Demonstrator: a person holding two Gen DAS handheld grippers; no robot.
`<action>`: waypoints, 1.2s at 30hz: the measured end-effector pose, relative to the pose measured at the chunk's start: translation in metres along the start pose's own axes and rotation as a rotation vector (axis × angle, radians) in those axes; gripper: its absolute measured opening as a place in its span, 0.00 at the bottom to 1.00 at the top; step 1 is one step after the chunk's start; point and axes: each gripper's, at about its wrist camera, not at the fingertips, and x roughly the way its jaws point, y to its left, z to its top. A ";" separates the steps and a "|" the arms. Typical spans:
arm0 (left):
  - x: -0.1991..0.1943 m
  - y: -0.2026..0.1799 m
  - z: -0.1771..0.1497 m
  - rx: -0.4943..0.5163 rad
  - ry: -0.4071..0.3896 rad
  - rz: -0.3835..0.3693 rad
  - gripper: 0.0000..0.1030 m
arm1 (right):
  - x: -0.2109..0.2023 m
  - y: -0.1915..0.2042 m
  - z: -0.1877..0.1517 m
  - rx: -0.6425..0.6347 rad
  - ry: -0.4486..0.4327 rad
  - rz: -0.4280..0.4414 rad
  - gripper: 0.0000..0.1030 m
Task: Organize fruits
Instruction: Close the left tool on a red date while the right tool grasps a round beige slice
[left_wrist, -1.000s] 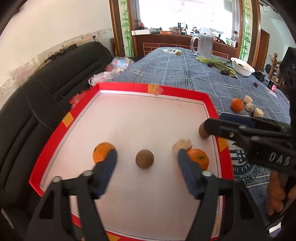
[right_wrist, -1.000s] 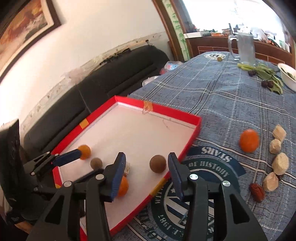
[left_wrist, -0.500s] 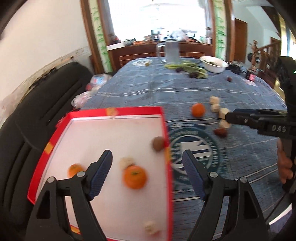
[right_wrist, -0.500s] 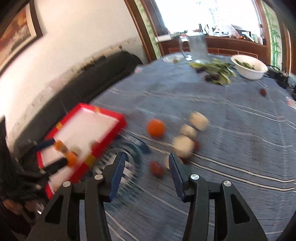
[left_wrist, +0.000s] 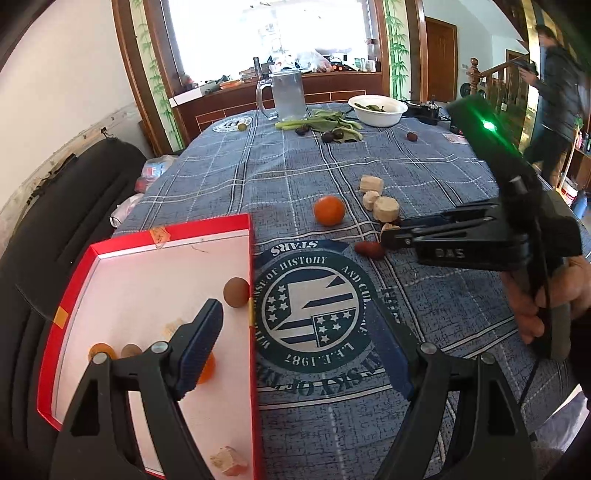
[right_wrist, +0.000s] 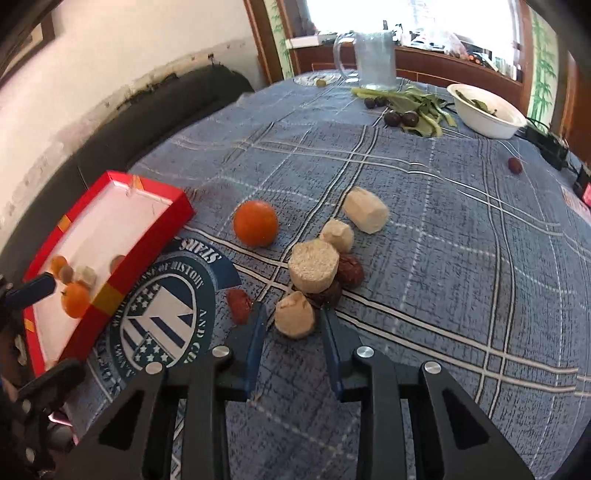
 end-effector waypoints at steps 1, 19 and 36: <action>0.000 0.001 -0.001 -0.003 0.001 -0.002 0.78 | 0.003 0.004 0.002 -0.017 0.002 -0.020 0.29; 0.046 -0.037 0.042 -0.026 0.071 -0.068 0.78 | -0.056 -0.062 0.010 0.198 -0.217 0.037 0.23; 0.105 -0.057 0.051 -0.018 0.139 -0.069 0.30 | -0.058 -0.072 0.009 0.295 -0.211 0.042 0.23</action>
